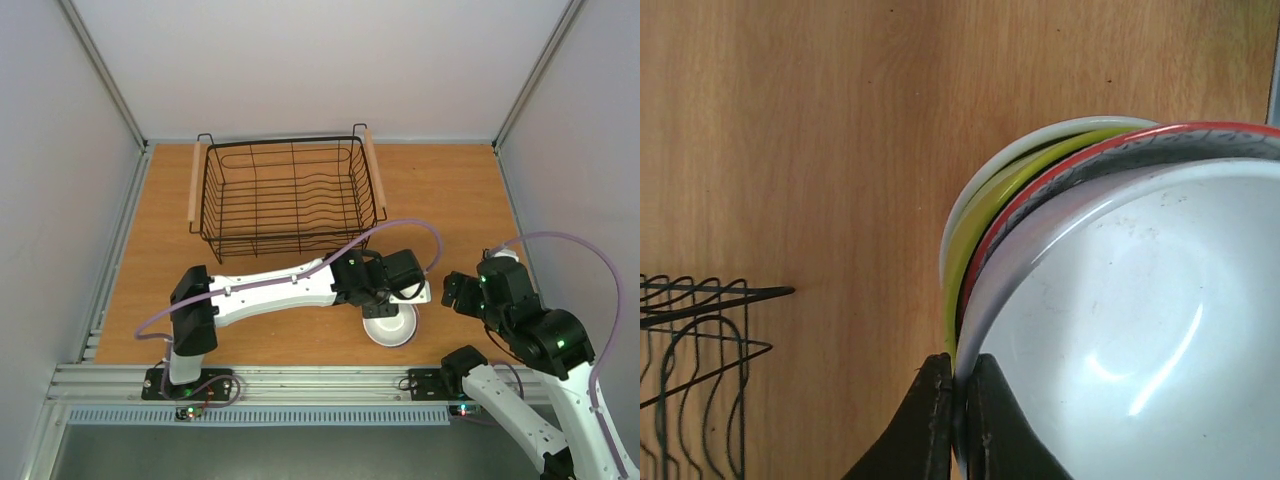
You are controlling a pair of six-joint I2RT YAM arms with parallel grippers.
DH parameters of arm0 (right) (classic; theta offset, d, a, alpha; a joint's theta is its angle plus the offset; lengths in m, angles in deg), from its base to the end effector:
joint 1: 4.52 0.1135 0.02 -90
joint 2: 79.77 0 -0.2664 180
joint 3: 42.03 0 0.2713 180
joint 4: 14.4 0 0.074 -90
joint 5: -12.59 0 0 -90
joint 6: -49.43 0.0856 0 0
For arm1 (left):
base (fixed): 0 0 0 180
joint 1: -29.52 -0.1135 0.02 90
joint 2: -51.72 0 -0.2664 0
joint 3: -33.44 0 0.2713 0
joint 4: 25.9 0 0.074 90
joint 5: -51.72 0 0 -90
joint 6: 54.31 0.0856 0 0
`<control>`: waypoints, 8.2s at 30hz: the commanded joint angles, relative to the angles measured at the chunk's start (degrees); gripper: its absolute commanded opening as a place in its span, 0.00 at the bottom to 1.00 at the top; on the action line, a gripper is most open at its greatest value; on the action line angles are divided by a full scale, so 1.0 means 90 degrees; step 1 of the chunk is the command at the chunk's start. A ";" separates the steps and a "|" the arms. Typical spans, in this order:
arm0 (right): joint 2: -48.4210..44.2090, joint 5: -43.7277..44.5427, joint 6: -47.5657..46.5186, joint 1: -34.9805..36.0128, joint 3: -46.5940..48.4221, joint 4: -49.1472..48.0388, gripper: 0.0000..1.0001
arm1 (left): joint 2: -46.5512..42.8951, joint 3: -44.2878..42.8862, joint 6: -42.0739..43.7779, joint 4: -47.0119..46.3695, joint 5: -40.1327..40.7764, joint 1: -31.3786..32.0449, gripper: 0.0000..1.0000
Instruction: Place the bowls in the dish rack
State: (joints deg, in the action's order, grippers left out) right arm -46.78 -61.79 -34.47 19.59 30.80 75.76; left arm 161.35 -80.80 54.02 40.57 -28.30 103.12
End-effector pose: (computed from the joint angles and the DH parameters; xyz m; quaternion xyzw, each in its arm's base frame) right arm 0.1050 0.0218 0.3120 -0.1003 0.9277 -0.0358 0.3579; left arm 0.1426 -0.4319 0.2466 0.6800 0.6869 -0.0376 0.2537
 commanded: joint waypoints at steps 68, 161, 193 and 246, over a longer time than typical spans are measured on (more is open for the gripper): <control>0.1947 -0.3942 0.0794 0.2242 -0.0647 -0.6824 0.92 | -0.3164 0.1148 -0.1457 -0.1022 -0.5232 -0.4418 0.00; 1.3341 0.2756 -0.4640 0.1426 1.0242 0.0094 0.98 | -0.6228 0.2813 -0.0210 -0.1203 -0.1886 -0.4789 0.97; 0.4563 0.1779 -0.1368 0.1490 0.2146 -0.3312 0.96 | -0.3644 0.2121 -0.0875 -0.0661 -0.2721 -0.3521 0.88; 0.1878 0.2352 -0.0043 0.1490 -0.0012 -0.1567 0.99 | 0.0508 0.0283 -0.2521 0.1000 -0.3730 -0.1098 0.65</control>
State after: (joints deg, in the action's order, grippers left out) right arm -29.31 -40.70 -35.10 32.91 31.19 62.64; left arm 165.06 -77.81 31.18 48.85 -61.00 92.94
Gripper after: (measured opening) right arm 0.987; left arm 0.649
